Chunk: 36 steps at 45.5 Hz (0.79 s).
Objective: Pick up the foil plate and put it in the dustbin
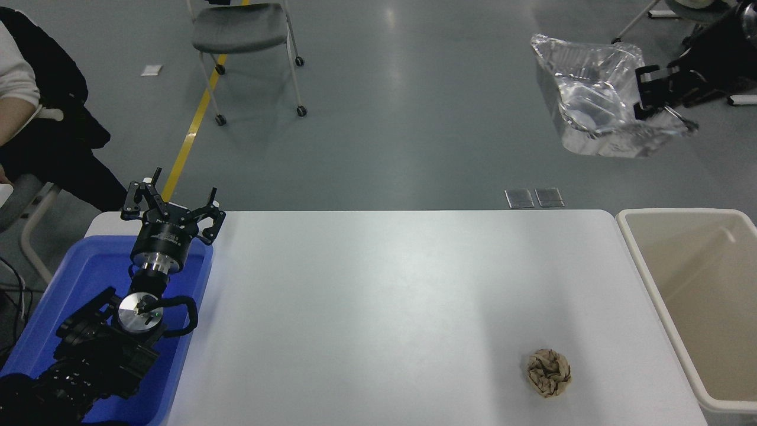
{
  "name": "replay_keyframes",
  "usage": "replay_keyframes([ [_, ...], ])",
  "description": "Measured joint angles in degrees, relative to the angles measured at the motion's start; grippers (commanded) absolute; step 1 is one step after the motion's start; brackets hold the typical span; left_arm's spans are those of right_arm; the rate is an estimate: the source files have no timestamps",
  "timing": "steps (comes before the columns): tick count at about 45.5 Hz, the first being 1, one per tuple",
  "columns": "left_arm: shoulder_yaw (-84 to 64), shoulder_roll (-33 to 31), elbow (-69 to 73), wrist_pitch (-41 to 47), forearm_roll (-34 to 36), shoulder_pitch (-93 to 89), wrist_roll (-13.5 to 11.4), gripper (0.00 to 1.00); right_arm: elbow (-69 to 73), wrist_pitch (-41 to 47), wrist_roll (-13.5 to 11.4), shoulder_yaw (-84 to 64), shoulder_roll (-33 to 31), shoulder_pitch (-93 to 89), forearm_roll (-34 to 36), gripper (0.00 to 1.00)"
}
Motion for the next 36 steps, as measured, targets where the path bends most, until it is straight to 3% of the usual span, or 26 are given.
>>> replay_keyframes([
  [16, 0.0, 0.0, 0.0, 0.0, 0.0, 0.0, 0.0, 0.99, -13.1, -8.4, -0.2, 4.1, -6.0, -20.1, 2.5, 0.00],
  [27, 0.0, 0.0, 0.0, 0.0, 0.0, 0.0, 0.0, 0.99, -23.6, -18.9, -0.3, 6.9, -5.7, -39.0, 11.3, 0.00],
  [36, 0.0, 0.0, 0.0, 0.0, 0.0, 0.0, 0.0, 0.99, -32.6, -26.8, -2.0, 7.8, -2.5, -52.2, 18.9, 0.00],
])
